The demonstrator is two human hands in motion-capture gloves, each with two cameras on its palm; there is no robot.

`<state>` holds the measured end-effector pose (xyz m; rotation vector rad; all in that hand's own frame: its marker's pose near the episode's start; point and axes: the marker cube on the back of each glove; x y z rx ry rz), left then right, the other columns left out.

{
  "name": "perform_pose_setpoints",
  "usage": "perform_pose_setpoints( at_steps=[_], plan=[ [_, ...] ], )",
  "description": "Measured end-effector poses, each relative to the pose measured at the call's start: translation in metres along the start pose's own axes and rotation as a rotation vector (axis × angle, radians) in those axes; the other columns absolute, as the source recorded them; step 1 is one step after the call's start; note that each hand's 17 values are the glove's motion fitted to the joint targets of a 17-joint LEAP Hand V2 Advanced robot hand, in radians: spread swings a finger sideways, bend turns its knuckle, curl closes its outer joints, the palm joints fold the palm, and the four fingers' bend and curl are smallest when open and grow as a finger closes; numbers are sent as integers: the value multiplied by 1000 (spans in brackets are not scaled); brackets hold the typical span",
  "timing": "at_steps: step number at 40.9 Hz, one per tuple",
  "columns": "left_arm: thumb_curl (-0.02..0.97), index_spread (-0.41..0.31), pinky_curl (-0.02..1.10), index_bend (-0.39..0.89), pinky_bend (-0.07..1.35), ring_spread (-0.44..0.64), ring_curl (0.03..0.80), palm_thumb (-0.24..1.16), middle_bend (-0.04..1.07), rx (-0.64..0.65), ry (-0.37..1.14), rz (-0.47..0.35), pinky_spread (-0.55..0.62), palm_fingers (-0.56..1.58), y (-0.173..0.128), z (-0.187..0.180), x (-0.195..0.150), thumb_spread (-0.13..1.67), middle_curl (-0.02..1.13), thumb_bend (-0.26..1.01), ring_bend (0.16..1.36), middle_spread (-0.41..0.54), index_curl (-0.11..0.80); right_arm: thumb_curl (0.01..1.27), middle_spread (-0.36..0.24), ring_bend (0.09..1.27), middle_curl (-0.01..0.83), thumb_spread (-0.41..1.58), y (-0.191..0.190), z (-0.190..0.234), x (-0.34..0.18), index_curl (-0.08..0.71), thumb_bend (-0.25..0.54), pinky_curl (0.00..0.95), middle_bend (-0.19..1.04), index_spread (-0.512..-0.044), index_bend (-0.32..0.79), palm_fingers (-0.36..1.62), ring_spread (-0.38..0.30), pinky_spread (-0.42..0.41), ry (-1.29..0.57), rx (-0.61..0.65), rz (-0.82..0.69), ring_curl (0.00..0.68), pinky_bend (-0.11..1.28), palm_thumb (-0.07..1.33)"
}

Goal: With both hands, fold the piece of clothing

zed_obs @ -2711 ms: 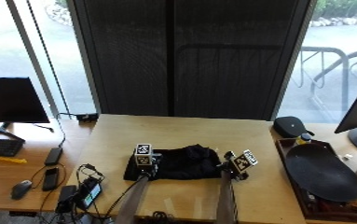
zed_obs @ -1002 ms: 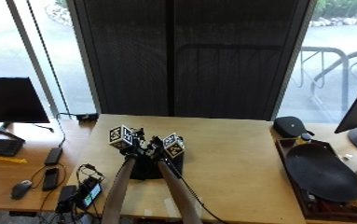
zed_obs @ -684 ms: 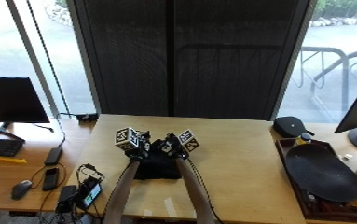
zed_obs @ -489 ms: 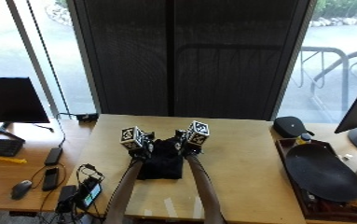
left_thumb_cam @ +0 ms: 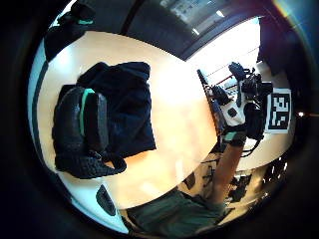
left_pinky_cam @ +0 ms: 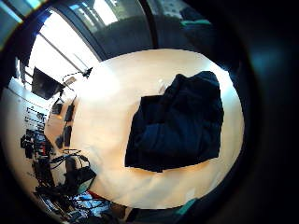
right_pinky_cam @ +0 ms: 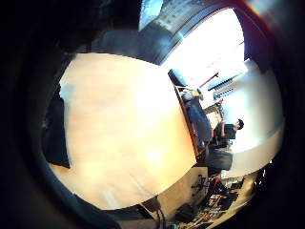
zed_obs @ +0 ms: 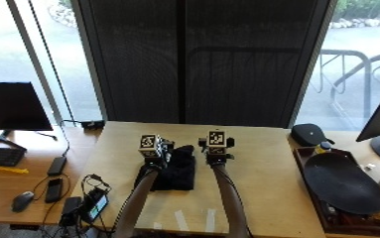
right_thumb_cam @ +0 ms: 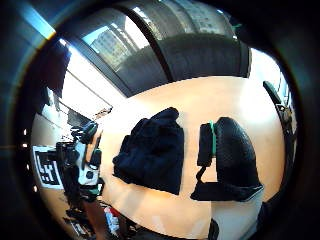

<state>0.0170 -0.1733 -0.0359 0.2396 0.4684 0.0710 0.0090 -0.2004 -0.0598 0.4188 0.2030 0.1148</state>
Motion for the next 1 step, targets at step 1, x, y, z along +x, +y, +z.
perform_pose_setpoints(
  at_steps=[1],
  plan=[
    [318, -149, 349, 153, 183, 80, 336, 504, 199, -5, 45, 26, 310, 594, 2, -2, 8, 1406, 439, 48, 381, -106, 386, 495, -18, 171, 318, 1263, 3, 1, 1, 357, -18, 336, 133, -297, 195, 334, 105, 290, 8, -21, -1, 320, 499, 749]
  ],
)
